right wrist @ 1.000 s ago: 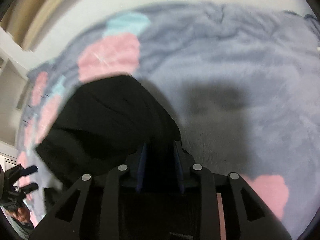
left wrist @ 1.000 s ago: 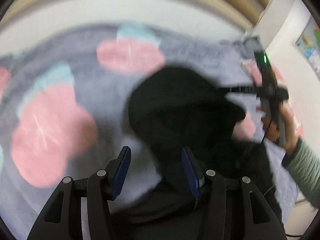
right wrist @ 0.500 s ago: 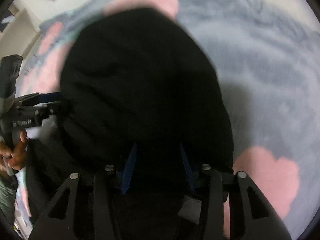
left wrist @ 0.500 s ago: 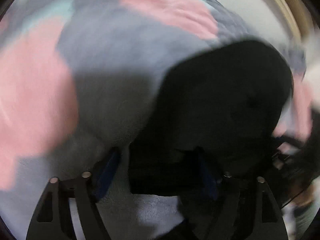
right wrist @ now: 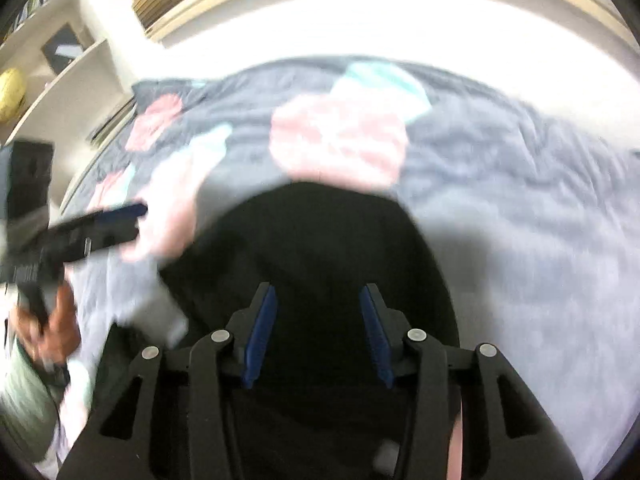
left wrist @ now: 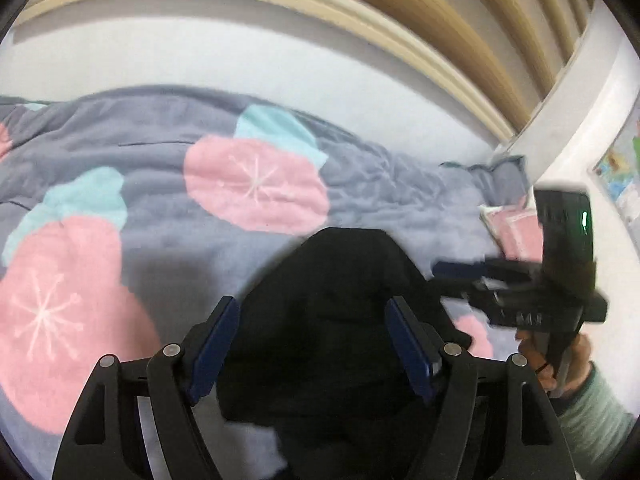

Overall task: Fold large clothes
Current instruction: 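Open both tools and lift them off the folded jacket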

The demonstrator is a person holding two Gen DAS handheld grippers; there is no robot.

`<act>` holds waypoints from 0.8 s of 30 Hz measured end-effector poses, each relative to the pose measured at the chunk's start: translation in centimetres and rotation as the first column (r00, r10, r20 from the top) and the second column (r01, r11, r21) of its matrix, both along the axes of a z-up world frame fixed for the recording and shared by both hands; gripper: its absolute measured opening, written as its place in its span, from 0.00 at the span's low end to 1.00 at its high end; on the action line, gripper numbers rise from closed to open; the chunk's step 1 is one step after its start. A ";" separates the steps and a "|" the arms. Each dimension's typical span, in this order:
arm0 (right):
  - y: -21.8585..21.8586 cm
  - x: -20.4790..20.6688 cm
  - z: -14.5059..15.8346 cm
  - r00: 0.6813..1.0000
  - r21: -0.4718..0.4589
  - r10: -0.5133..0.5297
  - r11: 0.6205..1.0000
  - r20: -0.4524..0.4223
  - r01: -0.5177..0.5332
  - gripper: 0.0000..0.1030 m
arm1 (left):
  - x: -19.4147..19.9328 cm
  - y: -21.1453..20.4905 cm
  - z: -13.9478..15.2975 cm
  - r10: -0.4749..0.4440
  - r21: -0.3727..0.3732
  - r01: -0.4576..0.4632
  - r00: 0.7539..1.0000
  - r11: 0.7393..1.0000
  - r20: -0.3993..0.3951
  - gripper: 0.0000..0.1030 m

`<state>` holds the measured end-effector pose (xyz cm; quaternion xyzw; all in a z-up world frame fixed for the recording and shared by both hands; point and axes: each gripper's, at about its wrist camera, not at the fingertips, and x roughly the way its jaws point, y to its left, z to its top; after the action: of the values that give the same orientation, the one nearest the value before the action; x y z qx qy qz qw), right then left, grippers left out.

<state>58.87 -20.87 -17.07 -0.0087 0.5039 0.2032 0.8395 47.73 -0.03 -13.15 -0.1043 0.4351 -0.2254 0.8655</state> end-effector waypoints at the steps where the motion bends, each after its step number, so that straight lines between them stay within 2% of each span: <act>1: 0.5 1.5 -0.9 1.000 -0.015 -0.024 1.000 -0.018 0.024 0.47 | 1.0 -0.6 -1.6 0.008 0.020 -0.007 0.999 1.000 -0.044 0.74; 3: 1.3 3.8 -3.7 0.996 -0.039 -0.059 0.998 -0.072 0.057 0.47 | 1.4 -1.6 -4.3 0.014 0.056 -0.008 0.994 0.998 -0.108 0.74; 5: 1.6 5.2 -7.2 0.987 -0.075 -0.081 0.995 -0.138 0.071 0.47 | 2.2 -1.9 -7.9 0.064 0.150 -0.038 0.983 0.988 -0.173 0.75; 6: 1.7 5.6 -9.6 0.979 -0.107 -0.088 0.992 -0.183 0.069 0.47 | 2.5 -1.8 -10.1 0.082 0.171 -0.044 0.972 0.984 -0.222 0.76; 7: 1.6 5.6 -10.9 0.977 -0.116 -0.089 0.991 -0.196 0.067 0.46 | 2.8 -1.2 -11.9 0.091 0.126 -0.059 0.959 0.990 -0.270 0.78; 8: 1.3 5.5 -11.4 0.981 -0.107 -0.087 0.992 -0.176 0.068 0.46 | 2.7 -0.6 -12.2 0.098 0.083 -0.078 0.957 0.993 -0.275 0.78; 9: 1.0 5.1 -11.3 0.983 -0.100 -0.085 0.993 -0.161 0.069 0.46 | 2.6 0.1 -12.1 0.105 0.043 -0.096 0.957 0.994 -0.271 0.78; 10: 0.8 5.0 -11.1 0.983 -0.094 -0.086 0.993 -0.161 0.072 0.46 | 2.5 0.2 -11.7 0.103 0.035 -0.098 0.956 0.995 -0.273 0.78; 13: -0.7 3.7 -9.1 0.986 -0.079 -0.104 0.992 -0.131 0.094 0.46 | 1.7 -0.1 -9.8 0.088 0.049 -0.078 0.967 0.996 -0.240 0.76; 17: -2.8 1.2 -5.4 0.989 -0.055 -0.095 0.994 -0.109 0.090 0.46 | -0.8 -0.1 -5.6 0.018 0.027 -0.015 0.990 1.000 -0.140 0.75; 20: -4.3 -2.7 -3.5 0.992 -0.100 -0.104 0.990 -0.078 0.096 0.46 | -2.8 0.0 -3.3 -0.010 0.030 0.013 0.997 0.999 -0.082 0.75; 22: -5.7 -4.9 -3.5 0.989 -0.133 -0.132 0.984 -0.072 0.121 0.46 | -3.4 0.2 -3.0 -0.020 0.026 0.022 0.998 0.999 -0.065 0.75; 24: -6.3 -5.7 -4.5 0.985 -0.151 -0.148 0.980 -0.093 0.133 0.46 | -2.6 0.4 -4.6 0.011 0.053 -0.005 0.994 0.999 -0.105 0.75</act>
<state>53.19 -27.15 -21.60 -0.0234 0.5597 0.1065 0.8215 45.14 0.37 -17.75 -0.0948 0.4856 -0.2046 0.8446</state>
